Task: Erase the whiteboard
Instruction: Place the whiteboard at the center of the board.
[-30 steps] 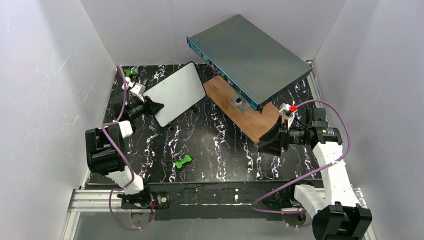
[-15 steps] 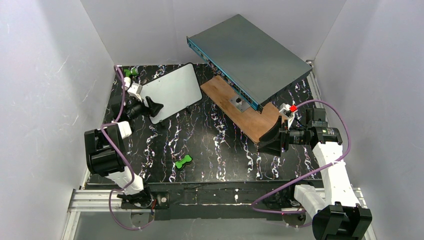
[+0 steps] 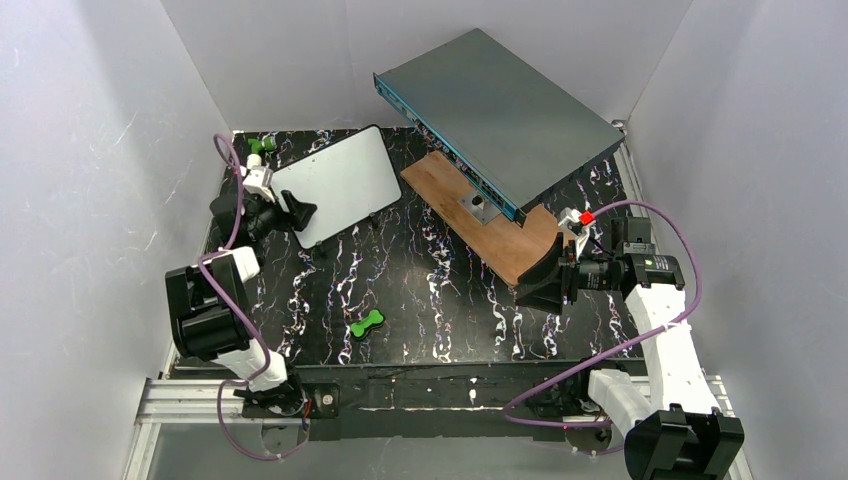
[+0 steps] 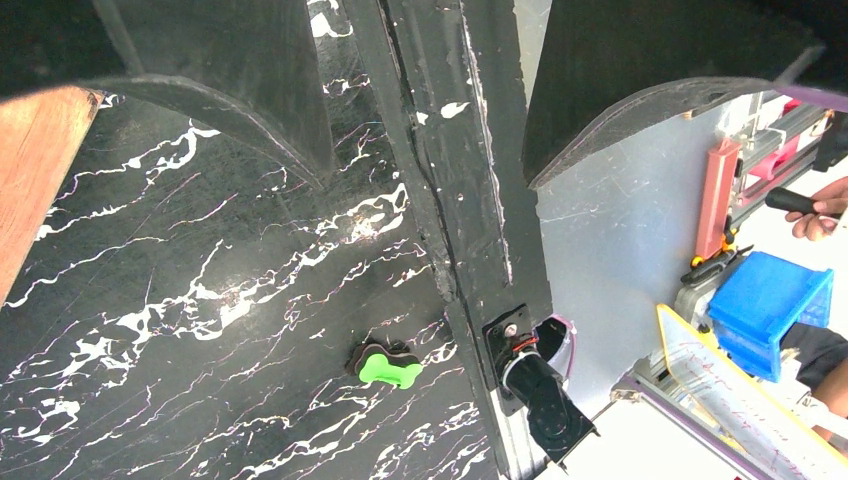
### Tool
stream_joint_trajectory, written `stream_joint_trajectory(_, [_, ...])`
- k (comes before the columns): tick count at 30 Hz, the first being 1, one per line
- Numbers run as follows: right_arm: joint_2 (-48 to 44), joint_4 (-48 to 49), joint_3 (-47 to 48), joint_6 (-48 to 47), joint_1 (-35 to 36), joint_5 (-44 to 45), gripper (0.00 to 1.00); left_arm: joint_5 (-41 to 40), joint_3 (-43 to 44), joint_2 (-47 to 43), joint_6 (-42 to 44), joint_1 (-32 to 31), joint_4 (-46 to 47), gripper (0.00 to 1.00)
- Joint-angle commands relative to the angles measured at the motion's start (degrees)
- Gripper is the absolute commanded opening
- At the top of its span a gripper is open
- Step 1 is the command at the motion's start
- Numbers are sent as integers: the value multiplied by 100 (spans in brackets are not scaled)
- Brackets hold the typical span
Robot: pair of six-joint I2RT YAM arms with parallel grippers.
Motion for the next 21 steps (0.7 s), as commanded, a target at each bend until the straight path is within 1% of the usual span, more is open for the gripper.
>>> stream_joint_trajectory(1, [-90,-95,157,-121,-36,-210,75,-69,-68,-316,-75,137,370,67])
stream_joint_trajectory(6, [-105,-104,157,-146,-38,-211,75,-215,-322,-376,-394,310,849,69])
stream_joint_trajectory(11, [-101,-118,150,-158,-38,-219,75,-376,-376,-476,-410,407,806,70])
stream_joint_trajectory(13, [-107,-126,158,-160,-39,-210,75,-561,-477,-542,-445,449,926,72])
stream_joint_trajectory(15, [-102,-126,158,-169,-33,-200,75,-912,-643,-703,-587,552,1188,74])
stream_joint_trajectory(17, [-100,-124,153,-182,-39,-177,75,-1409,-792,-968,-865,713,1375,84])
stream_joint_trajectory(18, [-99,-127,162,-190,-38,-158,75,-1652,-813,-1149,-1009,771,1290,88])
stream_joint_trajectory(19, [-99,-135,173,-202,-33,-143,75,-1879,-771,-1397,-1089,793,1025,91])
stream_joint_trajectory(20, [-105,-136,181,-216,-31,-113,75,-2035,-675,-1641,-1092,794,607,91])
stream_joint_trajectory(21, [-108,-140,191,-213,-39,-60,75,-2184,-533,-1875,-1153,789,152,96])
